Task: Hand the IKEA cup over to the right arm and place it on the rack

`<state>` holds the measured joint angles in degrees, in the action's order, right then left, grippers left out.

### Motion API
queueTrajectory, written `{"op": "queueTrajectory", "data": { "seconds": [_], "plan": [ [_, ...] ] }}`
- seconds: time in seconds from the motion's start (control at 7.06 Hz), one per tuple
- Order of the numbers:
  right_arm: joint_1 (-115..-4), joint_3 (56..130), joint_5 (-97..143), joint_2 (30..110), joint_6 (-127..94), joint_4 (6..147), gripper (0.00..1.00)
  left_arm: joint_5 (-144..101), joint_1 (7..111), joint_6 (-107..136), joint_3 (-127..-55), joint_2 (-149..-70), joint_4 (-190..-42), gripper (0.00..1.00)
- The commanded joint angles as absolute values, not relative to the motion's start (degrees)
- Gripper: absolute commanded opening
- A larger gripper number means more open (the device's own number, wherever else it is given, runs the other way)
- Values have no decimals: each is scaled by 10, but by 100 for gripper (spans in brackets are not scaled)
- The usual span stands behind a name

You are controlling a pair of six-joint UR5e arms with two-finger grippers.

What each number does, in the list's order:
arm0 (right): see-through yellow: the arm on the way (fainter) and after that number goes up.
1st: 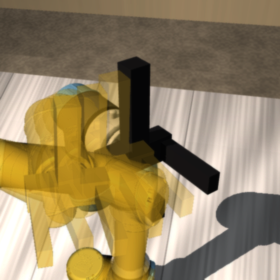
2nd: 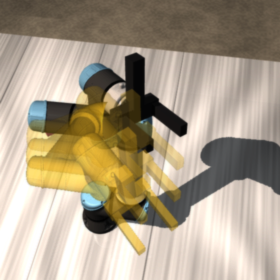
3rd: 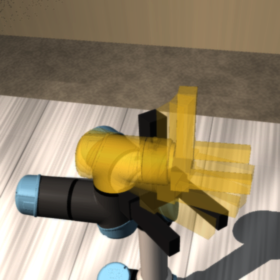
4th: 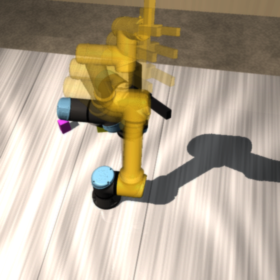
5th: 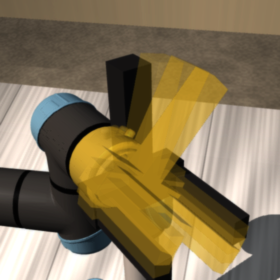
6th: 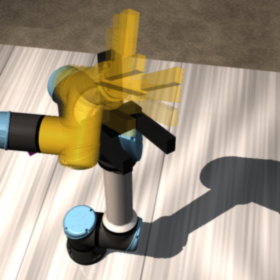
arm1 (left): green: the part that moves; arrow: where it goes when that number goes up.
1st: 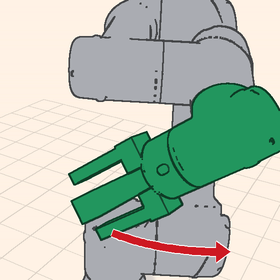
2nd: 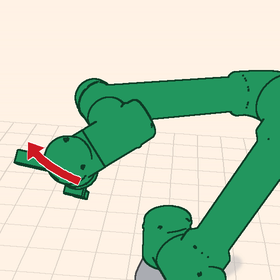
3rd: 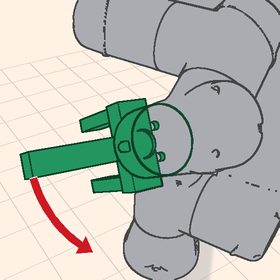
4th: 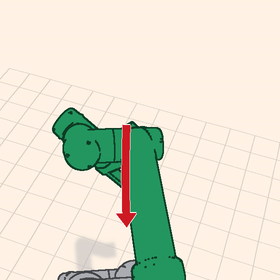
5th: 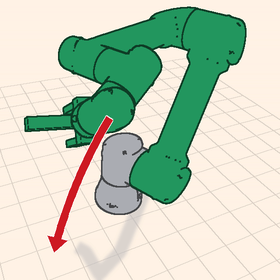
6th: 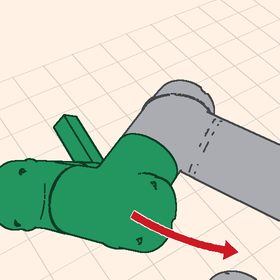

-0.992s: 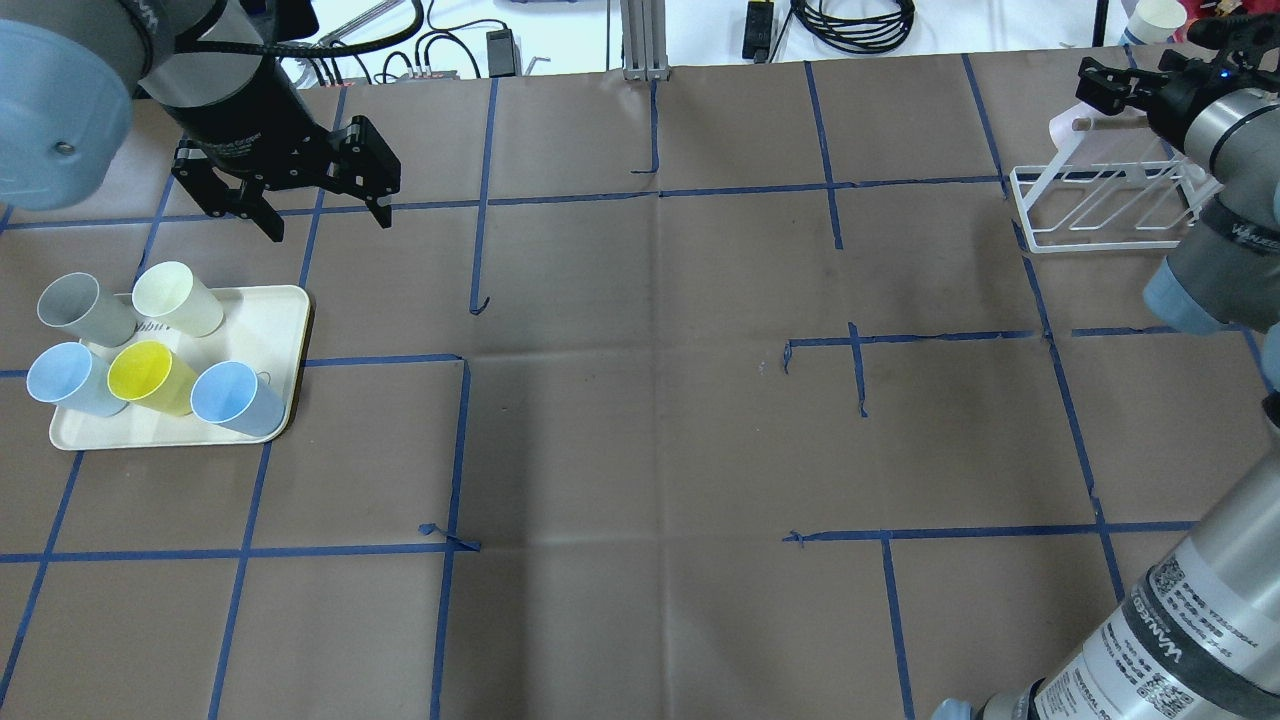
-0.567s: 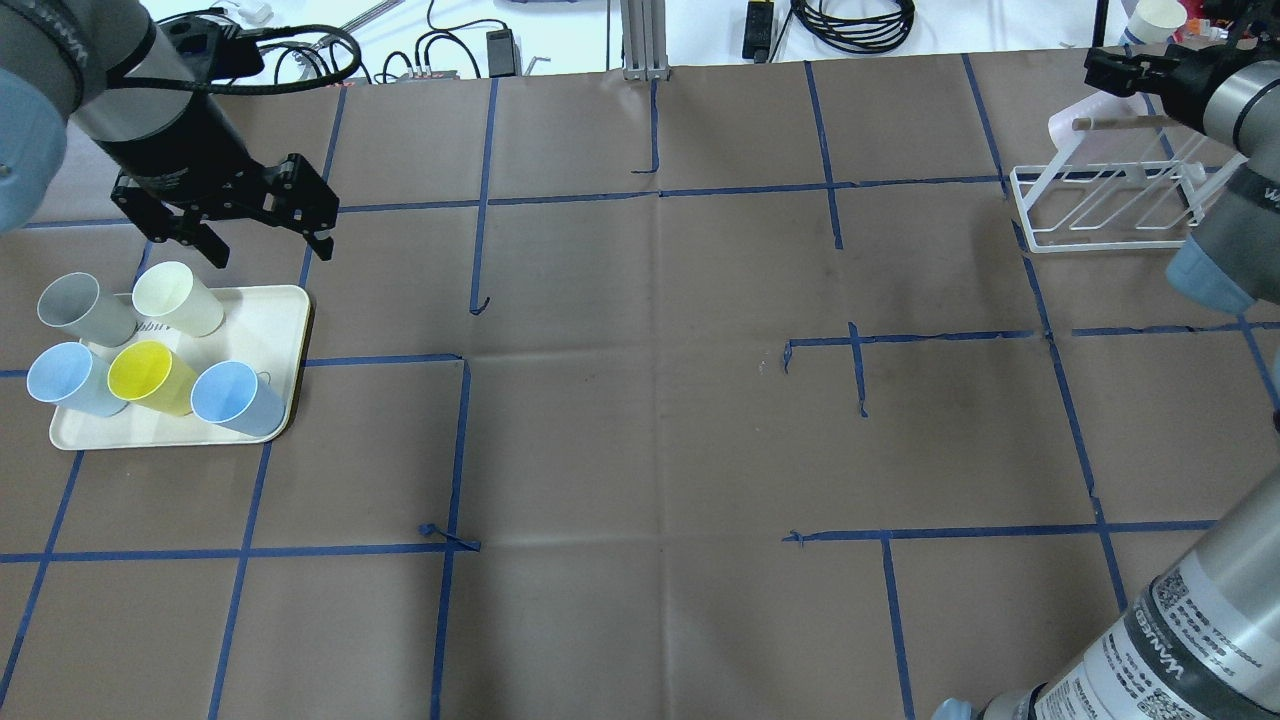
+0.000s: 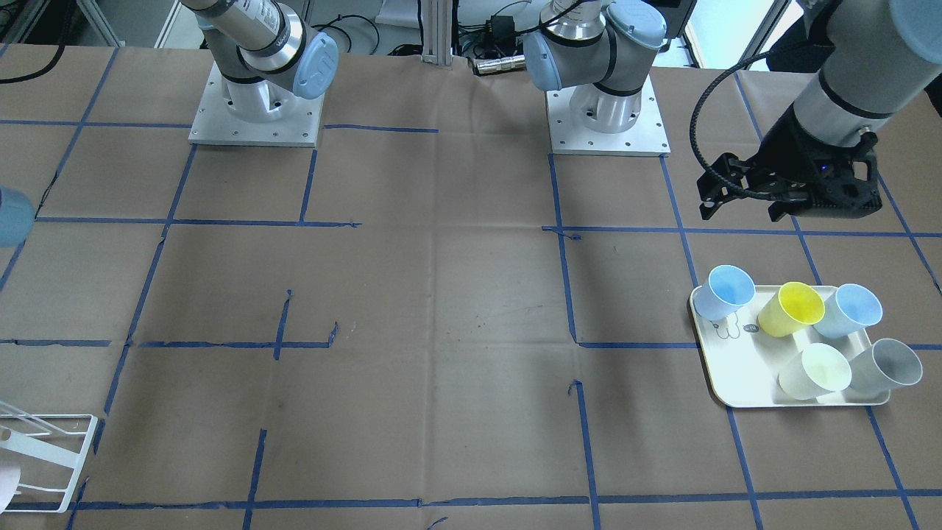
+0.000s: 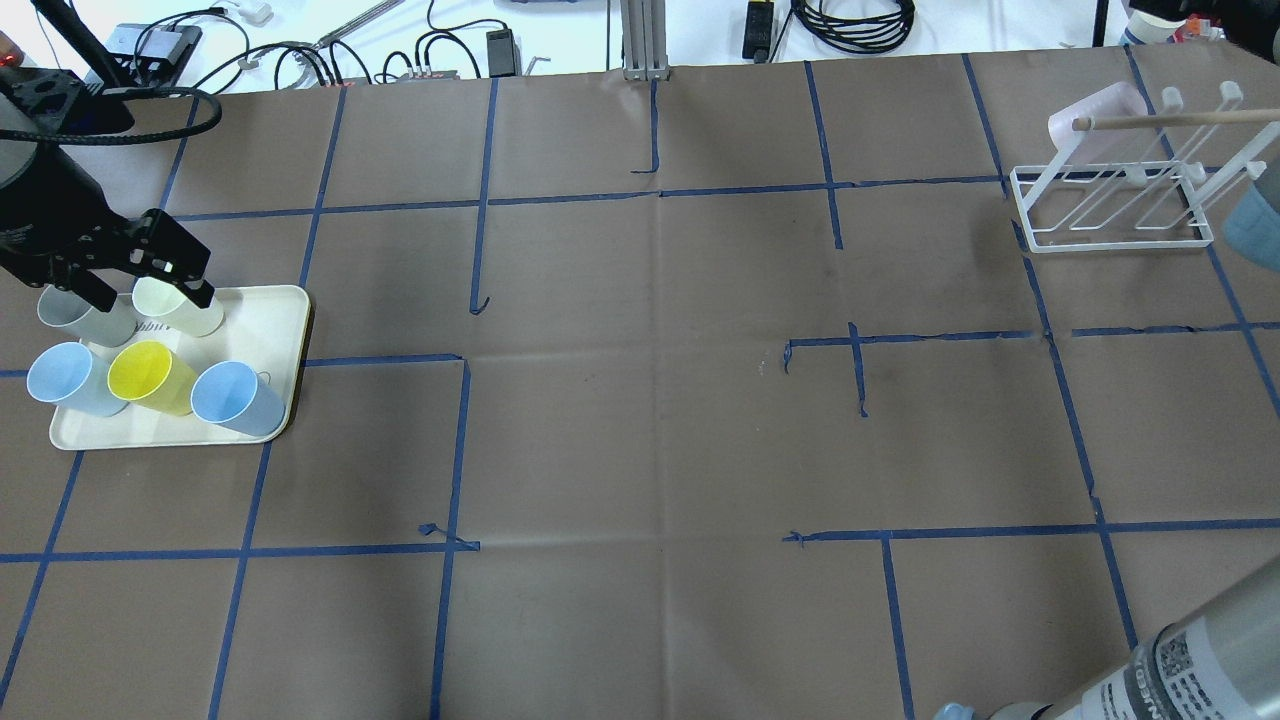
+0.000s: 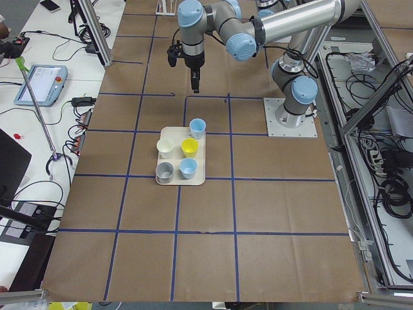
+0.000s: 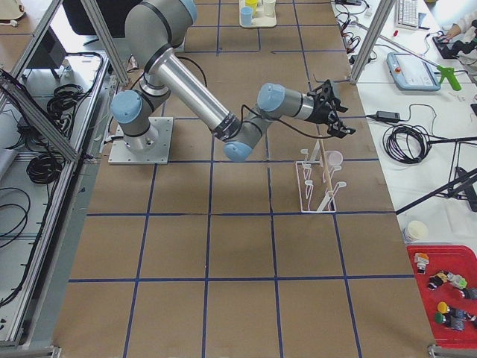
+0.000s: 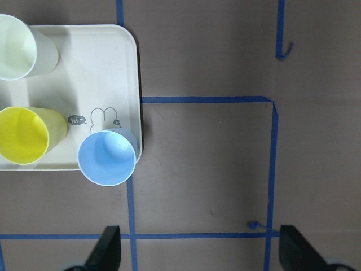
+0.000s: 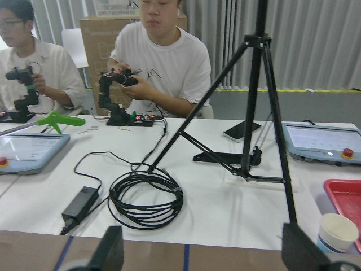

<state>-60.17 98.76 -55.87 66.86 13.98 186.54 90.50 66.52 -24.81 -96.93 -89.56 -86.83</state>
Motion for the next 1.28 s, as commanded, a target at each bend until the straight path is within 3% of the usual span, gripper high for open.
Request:
{"op": "queueTrajectory", "data": {
  "seconds": [0.0, 0.57, 1.13],
  "plan": [
    [-660, 994, -461, 701, 126, 1865, 100, 901, 643, -276, -979, -910, -853, 99],
    [-779, 994, -410, 728, -64, 1876, 100, 900, 645, -274, -1116, -940, -662, 99],
    [-874, 1003, -411, 720, -457, 1967, 100, 899, 646, -265, -1121, -994, -657, 99]
  ]
}}
